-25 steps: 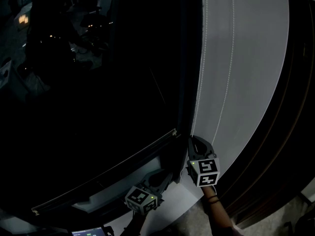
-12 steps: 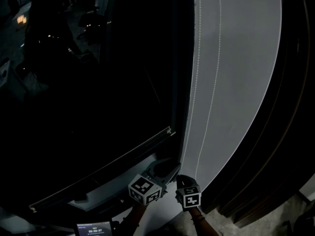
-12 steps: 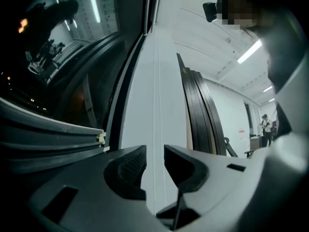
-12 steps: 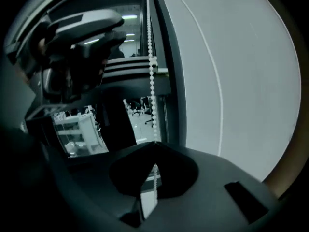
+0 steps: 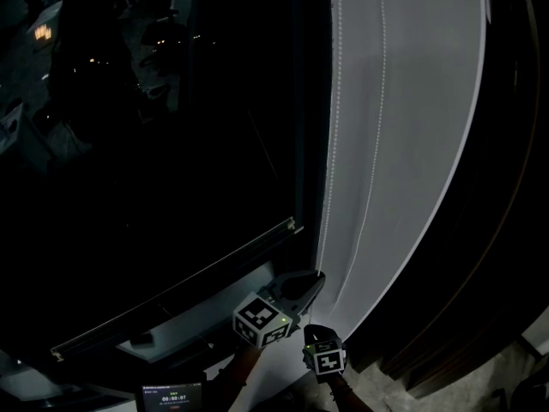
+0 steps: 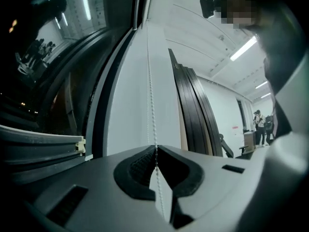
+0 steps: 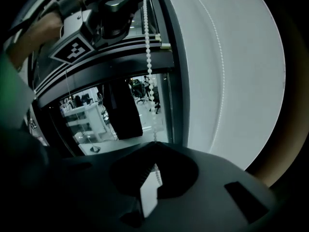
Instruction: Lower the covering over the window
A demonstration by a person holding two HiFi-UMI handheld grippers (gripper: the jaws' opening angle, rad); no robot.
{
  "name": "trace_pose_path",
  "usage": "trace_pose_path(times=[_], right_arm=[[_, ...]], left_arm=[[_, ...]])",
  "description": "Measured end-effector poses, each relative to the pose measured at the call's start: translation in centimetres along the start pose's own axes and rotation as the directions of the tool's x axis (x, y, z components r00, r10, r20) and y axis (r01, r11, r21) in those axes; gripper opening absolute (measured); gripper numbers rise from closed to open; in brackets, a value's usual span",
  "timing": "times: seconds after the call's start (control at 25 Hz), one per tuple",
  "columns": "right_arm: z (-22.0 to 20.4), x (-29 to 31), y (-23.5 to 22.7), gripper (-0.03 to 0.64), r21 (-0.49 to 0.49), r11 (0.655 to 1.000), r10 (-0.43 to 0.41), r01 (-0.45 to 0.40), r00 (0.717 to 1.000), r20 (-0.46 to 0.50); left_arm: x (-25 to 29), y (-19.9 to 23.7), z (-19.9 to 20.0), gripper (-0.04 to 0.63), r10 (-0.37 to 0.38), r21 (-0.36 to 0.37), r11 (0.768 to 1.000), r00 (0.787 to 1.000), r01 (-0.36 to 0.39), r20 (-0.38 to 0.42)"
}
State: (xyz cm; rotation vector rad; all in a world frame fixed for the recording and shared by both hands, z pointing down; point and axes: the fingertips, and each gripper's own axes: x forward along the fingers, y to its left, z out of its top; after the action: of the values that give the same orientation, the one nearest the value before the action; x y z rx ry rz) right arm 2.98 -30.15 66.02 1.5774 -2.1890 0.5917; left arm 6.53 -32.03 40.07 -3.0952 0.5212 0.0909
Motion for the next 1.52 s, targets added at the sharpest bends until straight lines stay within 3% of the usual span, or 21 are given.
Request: trace_pose_path(times=[0.16, 0.28, 0.36, 0.44, 0.56, 0.68, 0.76, 0.96, 1.08, 1.2, 1.28, 1.36, 1.44, 1.52], right_arm=[[-0.9, -0.4, 0.2, 0.011, -0.011, 0.999, 0.039, -0.040, 0.999, -0.020], [-1.5, -1.0, 1.0, 0.012, -0.089, 0.992, 0.086, -0.089, 0.996, -0.036], [-0.6, -1.8, 1.5, 0.012, -0.121, 0.987, 0.103, -0.106, 0.994, -0.026], [1.1, -2.8, 1.6, 0.013, -0.128, 0.985, 0.122, -0.120, 0.992, 0.008], [5.2, -5.2, 1.5, 0.014, -0.128, 0.981, 0.159, -0.144, 0.980, 0.116], [10.9, -8.3, 1.3, 0.032, -0.152, 0.974, 0.206, -0.169, 0.941, 0.267], [14.4, -10.0, 1.1, 0.099, -0.160, 0.968, 0.238, -0.192, 0.907, 0.349], [22.7, -14.6, 3.0, 0.114, -0.238, 0.941, 0.329, -0.241, 0.819, 0.470], [26.2, -16.1, 4.8, 0.114, -0.326, 0.918, 0.371, -0.224, 0.773, 0.514], [28.5, -16.5, 5.8, 0.114, -0.349, 0.911, 0.387, -0.220, 0.746, 0.541], [29.4, -16.3, 6.2, 0.114, -0.354, 0.910, 0.389, -0.215, 0.739, 0.550], [29.9, -16.3, 6.5, 0.112, -0.345, 0.912, 0.390, -0.222, 0.730, 0.561], [30.1, -16.6, 6.4, 0.025, -0.313, 0.919, 0.384, -0.238, 0.719, 0.580], [30.0, -16.8, 6.2, 0.020, -0.279, 0.925, 0.379, -0.259, 0.703, 0.602]], left_arm=[[-0.2, -0.3, 1.0, 0.008, 0.035, -0.023, 0.999, 0.998, -0.034, 0.044], [-0.6, 0.2, 0.9, 0.006, 0.071, -0.058, 0.996, 0.995, -0.067, 0.074], [-0.5, 0.6, -1.6, 0.006, 0.080, -0.041, 0.996, 0.997, -0.080, 0.011], [-0.5, 0.8, -5.9, 0.006, 0.090, -0.040, 0.995, 0.991, -0.094, -0.099], [-1.7, 0.9, -11.0, 0.006, 0.117, -0.151, 0.978, 0.980, -0.142, -0.163], [-2.8, 1.0, -14.5, 0.006, 0.148, -0.185, 0.964, 0.964, -0.191, -0.222], [-3.3, 1.0, -16.5, 0.006, 0.156, -0.202, 0.956, 0.953, -0.211, -0.261], [-4.6, 0.0, -21.2, 0.006, 0.157, -0.222, 0.940, 0.909, -0.257, -0.387], [-6.1, -1.3, -24.9, 0.006, 0.143, -0.224, 0.933, 0.862, -0.282, -0.487], [-8.0, -3.0, -28.5, 0.006, 0.118, -0.246, 0.919, 0.812, -0.307, -0.571], [-9.2, -3.9, -30.1, 0.006, 0.115, -0.287, 0.898, 0.807, -0.334, -0.580], [-9.7, -4.2, -30.8, 0.006, 0.117, -0.312, 0.885, 0.814, -0.346, -0.569], [-9.7, -4.1, -30.7, 0.006, 0.120, -0.312, 0.885, 0.817, -0.345, -0.564], [-9.7, -3.9, -30.6, 0.006, 0.120, -0.322, 0.880, 0.819, -0.350, -0.561]])
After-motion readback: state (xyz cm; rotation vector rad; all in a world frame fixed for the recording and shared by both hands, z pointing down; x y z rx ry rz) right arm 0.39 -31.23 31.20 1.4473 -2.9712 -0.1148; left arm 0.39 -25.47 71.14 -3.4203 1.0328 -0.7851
